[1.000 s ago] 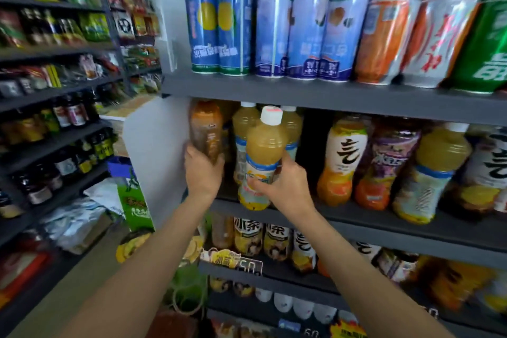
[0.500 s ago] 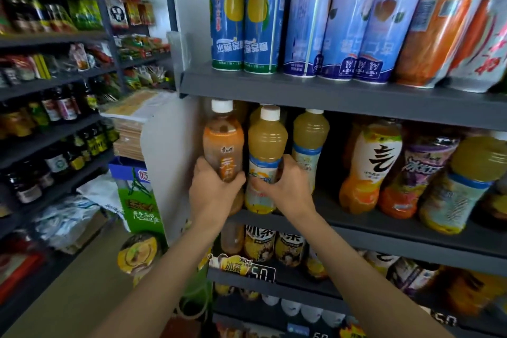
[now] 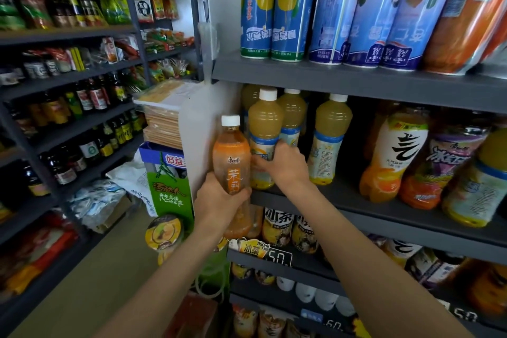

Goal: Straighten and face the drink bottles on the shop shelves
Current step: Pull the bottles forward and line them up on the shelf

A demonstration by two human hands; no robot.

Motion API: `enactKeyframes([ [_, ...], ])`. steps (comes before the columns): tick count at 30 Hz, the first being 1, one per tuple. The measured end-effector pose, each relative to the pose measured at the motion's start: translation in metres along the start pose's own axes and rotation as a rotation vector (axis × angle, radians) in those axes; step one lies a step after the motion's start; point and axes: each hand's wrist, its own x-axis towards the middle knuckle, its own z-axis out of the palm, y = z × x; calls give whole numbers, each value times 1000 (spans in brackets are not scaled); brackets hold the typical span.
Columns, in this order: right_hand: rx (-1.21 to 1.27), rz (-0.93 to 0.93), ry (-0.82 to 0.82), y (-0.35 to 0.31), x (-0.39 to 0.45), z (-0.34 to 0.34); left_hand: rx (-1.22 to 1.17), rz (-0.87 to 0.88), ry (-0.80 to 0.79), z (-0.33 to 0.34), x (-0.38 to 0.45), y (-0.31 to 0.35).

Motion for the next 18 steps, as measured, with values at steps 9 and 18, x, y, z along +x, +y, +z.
enactKeyframes([
  [9, 219, 76, -183, -12, 15, -2, -46, 97, 13, -6, -10, 11],
  [18, 755, 99, -244, 58, -69, -149, -167, 274, -318, 45, -68, 70],
])
